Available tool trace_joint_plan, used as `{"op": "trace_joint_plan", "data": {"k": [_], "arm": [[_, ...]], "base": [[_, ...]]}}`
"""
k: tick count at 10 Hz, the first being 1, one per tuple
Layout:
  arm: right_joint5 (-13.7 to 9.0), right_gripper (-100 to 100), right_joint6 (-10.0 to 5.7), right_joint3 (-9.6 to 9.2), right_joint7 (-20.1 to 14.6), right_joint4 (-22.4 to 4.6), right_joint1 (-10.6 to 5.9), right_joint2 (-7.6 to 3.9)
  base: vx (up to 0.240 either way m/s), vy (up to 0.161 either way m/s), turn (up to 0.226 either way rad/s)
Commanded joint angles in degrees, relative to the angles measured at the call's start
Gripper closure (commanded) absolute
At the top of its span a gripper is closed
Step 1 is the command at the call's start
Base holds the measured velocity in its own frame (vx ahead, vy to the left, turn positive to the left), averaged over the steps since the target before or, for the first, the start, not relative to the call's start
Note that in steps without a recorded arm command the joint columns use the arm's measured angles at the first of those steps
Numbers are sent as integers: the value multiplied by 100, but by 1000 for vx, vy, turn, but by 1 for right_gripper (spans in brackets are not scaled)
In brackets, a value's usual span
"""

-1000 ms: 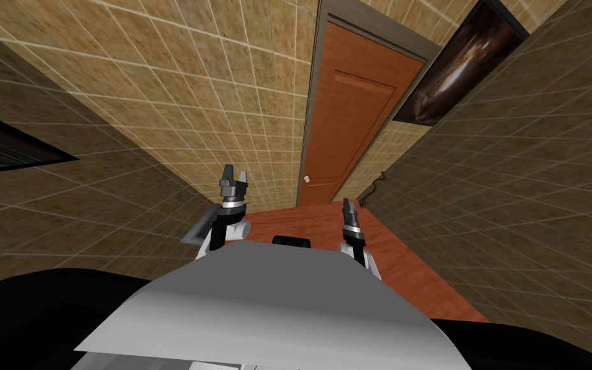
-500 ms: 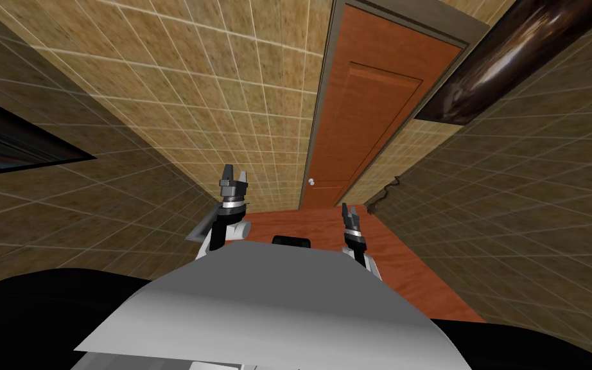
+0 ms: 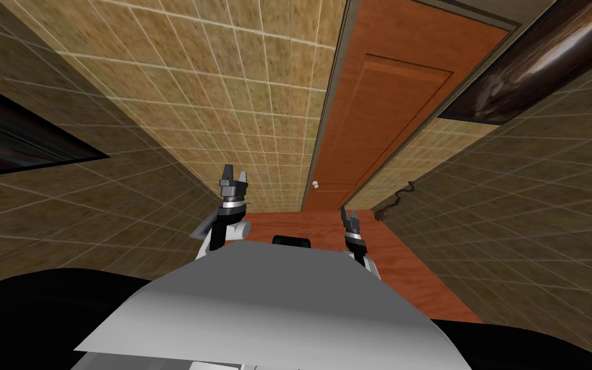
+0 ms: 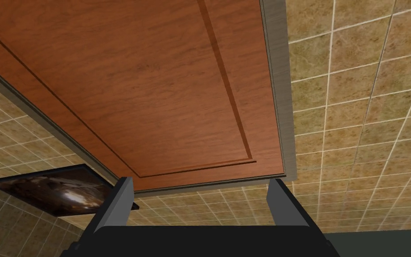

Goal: Pull the door open

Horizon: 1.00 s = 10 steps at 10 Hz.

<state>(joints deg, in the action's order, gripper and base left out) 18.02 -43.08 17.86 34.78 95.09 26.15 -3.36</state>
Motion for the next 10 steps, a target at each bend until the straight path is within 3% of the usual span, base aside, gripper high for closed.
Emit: {"op": "trace_joint_plan", "data": {"k": [1,9,10], "arm": [[132,-100,-129,111,157,-213,13,11],[758,-100,-702,651,889,-1357,-93,115],[758,-100,-702,651,889,-1357,-93,115]], "base": [[99,0,122],[109,-5,126],[67,7,44]]}}
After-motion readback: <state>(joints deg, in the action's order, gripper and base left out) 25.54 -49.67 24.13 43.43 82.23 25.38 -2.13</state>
